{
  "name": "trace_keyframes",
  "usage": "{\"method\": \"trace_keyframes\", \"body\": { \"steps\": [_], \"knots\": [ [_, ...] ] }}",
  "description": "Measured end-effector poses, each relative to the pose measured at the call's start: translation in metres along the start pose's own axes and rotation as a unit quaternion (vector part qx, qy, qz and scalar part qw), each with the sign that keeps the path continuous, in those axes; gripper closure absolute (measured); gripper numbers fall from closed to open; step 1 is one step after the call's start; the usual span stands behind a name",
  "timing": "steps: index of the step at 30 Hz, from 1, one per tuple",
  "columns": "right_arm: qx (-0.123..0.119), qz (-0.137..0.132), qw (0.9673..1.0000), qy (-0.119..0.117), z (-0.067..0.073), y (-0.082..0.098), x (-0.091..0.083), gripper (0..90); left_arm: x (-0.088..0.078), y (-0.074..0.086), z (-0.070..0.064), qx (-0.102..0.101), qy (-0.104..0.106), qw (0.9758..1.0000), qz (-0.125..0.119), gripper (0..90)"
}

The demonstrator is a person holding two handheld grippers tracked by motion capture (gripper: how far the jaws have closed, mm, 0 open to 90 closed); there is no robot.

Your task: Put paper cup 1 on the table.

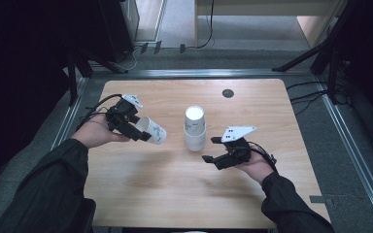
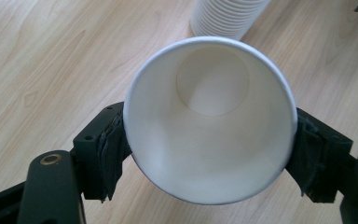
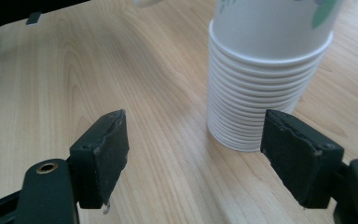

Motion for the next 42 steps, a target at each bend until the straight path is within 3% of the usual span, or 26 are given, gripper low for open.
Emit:
{"method": "trace_keyframes", "body": {
  "steps": [6, 16, 19, 24, 27, 36, 39, 42],
  "knots": [
    [0.002, 0.004, 1.0, 0.006, -0.003, 0.002, -0.002, 23.6, 0.001, -0.003, 0.008, -0.016, -0.011, 0.9998, 0.006, 22.8],
    [0.007, 0.003, 0.9999, 0.011, -0.005, 0.004, -0.003, 23.6, 0.004, 0.0, 0.035, -0.046, -0.061, 0.9965, 0.033, 23.0],
    [0.009, 0.005, 0.9999, 0.011, -0.005, 0.004, -0.003, 23.6, 0.008, 0.001, 0.043, -0.054, -0.079, 0.994, 0.052, 23.0],
    [0.011, 0.007, 0.9999, 0.01, -0.005, 0.006, -0.003, 23.6, 0.014, 0.004, 0.052, -0.062, -0.088, 0.9916, 0.072, 23.0],
    [0.01, 0.003, 0.9999, 0.008, -0.005, 0.005, -0.003, 23.6, 0.021, 0.009, 0.067, -0.061, -0.115, 0.9865, 0.099, 23.0],
    [0.015, -0.007, 0.9998, 0.014, -0.005, 0.004, -0.01, 23.6, 0.038, 0.011, 0.082, -0.084, -0.128, 0.9801, 0.126, 22.9],
    [0.015, -0.011, 0.9997, 0.015, -0.005, 0.003, -0.012, 23.6, 0.045, 0.01, 0.087, -0.093, -0.135, 0.9763, 0.142, 22.9],
    [0.017, -0.013, 0.9996, 0.017, -0.005, 0.003, -0.014, 23.6, 0.048, 0.009, 0.09, -0.101, -0.136, 0.9748, 0.145, 22.9]
  ]
}}
Point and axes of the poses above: each handheld gripper's, and its own axes: x roughly forward along the jaws, y roughly out of its underside, z roughly to its left, the point moved 6 cm from there along x, roughly forward along the jaws, and after that the axes turned 14 degrees about -z, right-handed, at the moved point
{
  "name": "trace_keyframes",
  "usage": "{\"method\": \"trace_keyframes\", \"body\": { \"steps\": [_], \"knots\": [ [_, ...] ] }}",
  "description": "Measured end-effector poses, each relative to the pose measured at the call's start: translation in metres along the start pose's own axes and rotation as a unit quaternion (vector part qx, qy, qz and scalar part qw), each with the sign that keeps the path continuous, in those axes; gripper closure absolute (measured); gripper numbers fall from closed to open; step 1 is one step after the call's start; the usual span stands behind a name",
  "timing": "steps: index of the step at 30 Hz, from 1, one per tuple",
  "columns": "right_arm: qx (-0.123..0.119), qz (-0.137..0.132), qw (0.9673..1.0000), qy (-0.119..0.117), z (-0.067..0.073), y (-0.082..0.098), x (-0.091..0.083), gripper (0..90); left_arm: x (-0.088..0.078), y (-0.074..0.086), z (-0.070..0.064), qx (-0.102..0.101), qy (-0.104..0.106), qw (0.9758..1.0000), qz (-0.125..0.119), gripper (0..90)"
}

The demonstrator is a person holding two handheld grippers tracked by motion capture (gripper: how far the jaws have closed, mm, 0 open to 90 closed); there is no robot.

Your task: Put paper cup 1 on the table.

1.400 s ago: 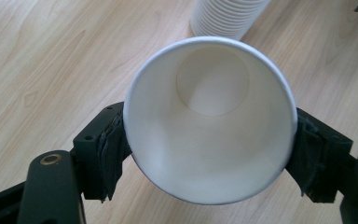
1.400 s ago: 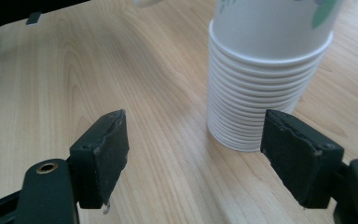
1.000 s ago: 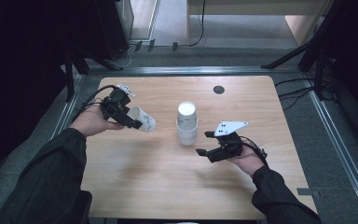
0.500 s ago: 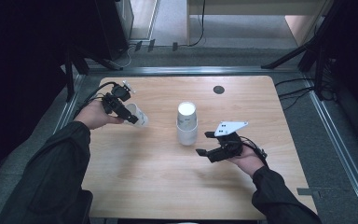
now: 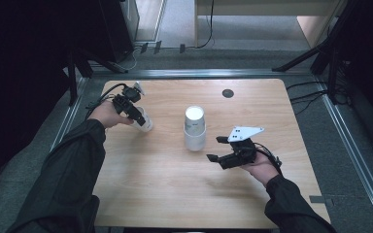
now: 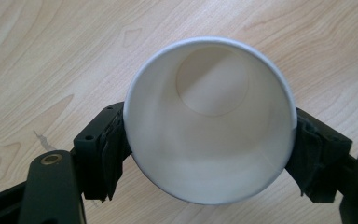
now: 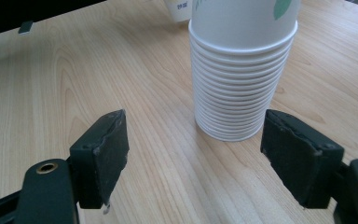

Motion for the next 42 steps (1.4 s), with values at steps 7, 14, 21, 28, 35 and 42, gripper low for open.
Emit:
{"method": "trace_keyframes", "body": {
  "steps": [7, 14, 21, 28, 35, 42],
  "knots": [
    [0.002, -0.005, 1.0, 0.0, -0.001, 0.0, -0.003, 23.6, 0.009, -0.002, 0.001, -0.006, -0.001, 0.9999, 0.016, 22.8],
    [0.006, -0.006, 1.0, 0.001, -0.002, -0.001, -0.003, 23.6, 0.011, -0.003, 0.0, -0.005, 0.001, 0.9999, 0.015, 22.2],
    [0.004, -0.007, 1.0, 0.0, -0.001, -0.001, -0.002, 23.5, 0.013, -0.003, -0.001, -0.003, 0.002, 0.9999, 0.017, 21.7],
    [0.006, -0.009, 0.9999, 0.0, -0.002, -0.002, -0.003, 23.6, 0.015, -0.003, -0.003, -0.002, 0.015, 0.9997, 0.018, 21.3],
    [0.005, -0.01, 0.9999, 0.0, -0.002, -0.003, -0.003, 23.6, 0.017, -0.003, -0.003, 0.001, 0.01, 0.9997, 0.022, 20.6],
    [0.004, -0.012, 0.9999, -0.001, -0.002, -0.004, -0.003, 23.6, 0.018, -0.005, -0.002, -0.006, 0.007, 0.9997, 0.022, 17.7]
  ]
}}
Point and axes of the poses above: each handheld gripper's, and its own axes: x roughly forward along the jaws, y roughly out of its underside, z roughly to its left, the point moved 6 cm from there along x, roughly forward along the jaws, and after that the axes turned 14 degrees about -z, right-handed, at the moved point
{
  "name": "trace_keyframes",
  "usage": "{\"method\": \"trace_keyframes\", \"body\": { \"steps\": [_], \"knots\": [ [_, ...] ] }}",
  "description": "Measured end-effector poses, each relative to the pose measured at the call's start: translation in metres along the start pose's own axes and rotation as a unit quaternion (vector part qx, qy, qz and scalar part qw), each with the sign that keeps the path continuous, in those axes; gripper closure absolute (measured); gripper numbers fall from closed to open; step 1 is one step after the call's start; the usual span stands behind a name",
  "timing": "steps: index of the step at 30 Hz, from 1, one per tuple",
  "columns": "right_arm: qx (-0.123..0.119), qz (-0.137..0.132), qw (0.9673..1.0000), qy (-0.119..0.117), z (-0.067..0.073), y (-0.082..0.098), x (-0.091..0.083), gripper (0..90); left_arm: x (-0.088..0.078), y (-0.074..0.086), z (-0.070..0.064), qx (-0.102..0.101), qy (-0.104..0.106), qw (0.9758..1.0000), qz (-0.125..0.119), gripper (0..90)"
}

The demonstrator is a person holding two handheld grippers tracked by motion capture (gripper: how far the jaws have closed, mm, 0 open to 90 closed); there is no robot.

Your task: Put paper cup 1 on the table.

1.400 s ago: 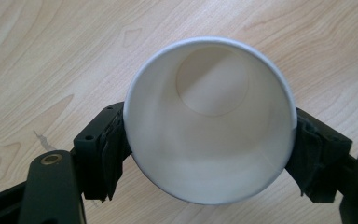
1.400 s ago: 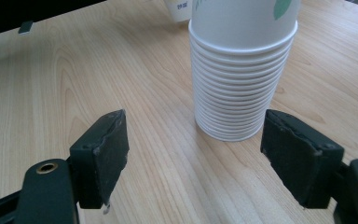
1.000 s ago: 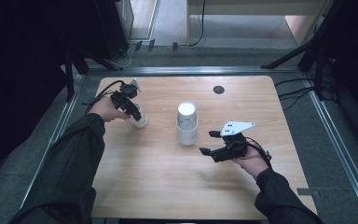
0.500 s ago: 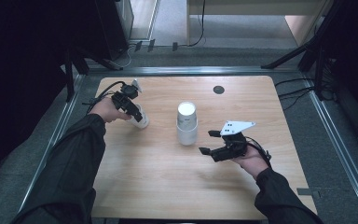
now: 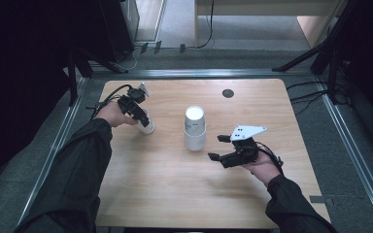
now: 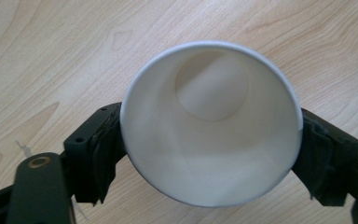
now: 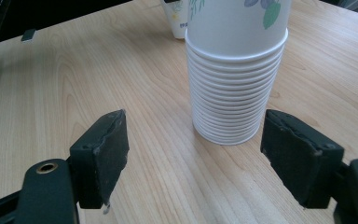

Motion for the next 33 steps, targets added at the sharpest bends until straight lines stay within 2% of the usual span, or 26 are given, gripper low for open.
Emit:
{"method": "trace_keyframes", "body": {
  "steps": [3, 13, 18, 25, 28, 33],
  "knots": [
    [0.0, -0.001, 1.0, 0.0, 0.0, 0.0, 0.0, 23.6, -0.001, -0.002, 0.001, -0.007, 0.0, 1.0, -0.006, 15.6],
    [0.001, -0.001, 1.0, 0.0, 0.0, 0.0, 0.0, 23.6, -0.003, -0.003, 0.002, -0.011, -0.001, 0.9999, -0.013, 13.4],
    [0.001, 0.001, 1.0, 0.001, 0.0, 0.0, 0.0, 23.6, -0.007, -0.005, 0.003, -0.02, 0.004, 0.9993, -0.03, 13.2],
    [0.003, 0.001, 1.0, 0.0, -0.001, 0.0, 0.0, 23.6, -0.019, -0.005, 0.007, -0.028, 0.009, 0.9983, -0.05, 13.2],
    [0.005, 0.002, 1.0, 0.0, -0.001, 0.0, 0.0, 23.6, -0.025, -0.004, 0.009, -0.025, 0.007, 0.9982, -0.054, 13.3],
    [0.01, 0.002, 0.9999, -0.001, -0.001, 0.0, 0.0, 23.5, -0.037, -0.002, 0.012, -0.032, 0.011, 0.9966, -0.075, 13.4]
  ]
}}
Point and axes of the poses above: each handheld gripper's, and its own axes: x roughly forward along the jaws, y roughly out of its underside, z roughly to its left, the point moved 6 cm from there along x, roughly forward along the jaws, and after that the axes turned 14 degrees about -z, right-handed, at the moved point
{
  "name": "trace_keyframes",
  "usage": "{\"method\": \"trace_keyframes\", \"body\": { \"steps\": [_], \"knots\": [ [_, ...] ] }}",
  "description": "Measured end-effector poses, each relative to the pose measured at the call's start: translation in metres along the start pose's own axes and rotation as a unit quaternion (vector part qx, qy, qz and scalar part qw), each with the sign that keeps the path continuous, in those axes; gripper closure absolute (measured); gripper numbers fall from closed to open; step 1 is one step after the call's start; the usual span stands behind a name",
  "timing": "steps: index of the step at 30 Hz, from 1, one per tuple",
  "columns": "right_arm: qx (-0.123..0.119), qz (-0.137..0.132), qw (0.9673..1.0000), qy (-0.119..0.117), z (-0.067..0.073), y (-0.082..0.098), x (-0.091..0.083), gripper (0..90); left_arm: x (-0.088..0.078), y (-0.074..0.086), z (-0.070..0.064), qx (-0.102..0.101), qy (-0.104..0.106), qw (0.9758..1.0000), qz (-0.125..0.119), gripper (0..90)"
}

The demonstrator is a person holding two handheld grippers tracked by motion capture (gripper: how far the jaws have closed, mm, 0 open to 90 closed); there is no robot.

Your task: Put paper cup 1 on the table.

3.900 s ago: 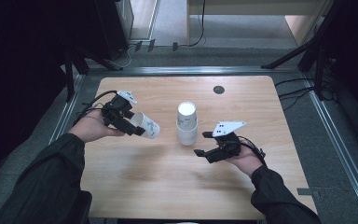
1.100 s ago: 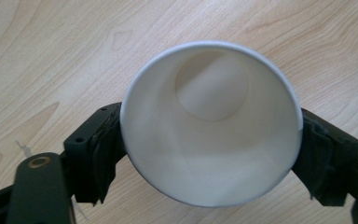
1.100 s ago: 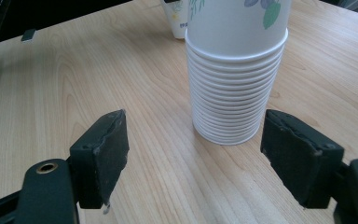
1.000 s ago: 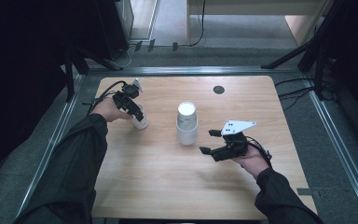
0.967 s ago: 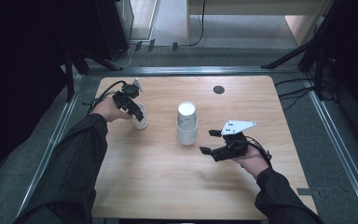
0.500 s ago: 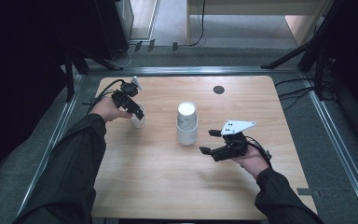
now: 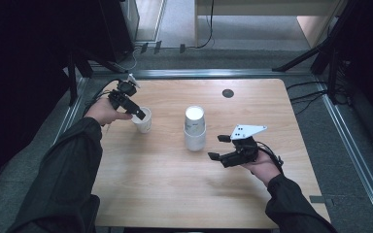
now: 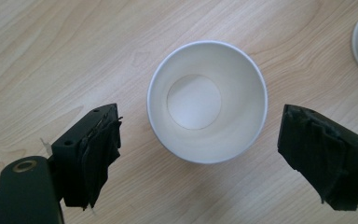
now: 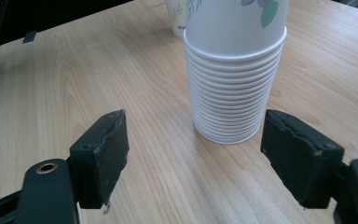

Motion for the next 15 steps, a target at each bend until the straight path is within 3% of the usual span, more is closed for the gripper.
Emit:
{"method": "trace_keyframes", "body": {
  "steps": [8, 9, 15],
  "knots": [
    [0.01, 0.004, 0.9999, -0.005, 0.0, 0.0, -0.001, 23.4, -0.022, 0.002, 0.0, 0.007, 0.002, 0.9992, -0.039, 13.7],
    [0.021, 0.006, 0.9997, -0.009, 0.001, 0.0, -0.001, 23.4, -0.024, 0.002, -0.001, 0.005, 0.004, 0.999, -0.043, 13.6],
    [0.025, 0.001, 0.9996, -0.012, -0.001, -0.002, -0.003, 21.5, -0.044, 0.006, -0.002, -0.004, 0.013, 0.9964, -0.084, 13.9]
  ]
}}
Point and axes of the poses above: each handheld gripper's, and its own axes: x roughly forward along the jaws, y roughly out of its underside, z roughly to its left, the point moved 6 cm from there along x, roughly forward along the jaws, and after that the axes turned 14 degrees about -z, right-handed, at the moved point
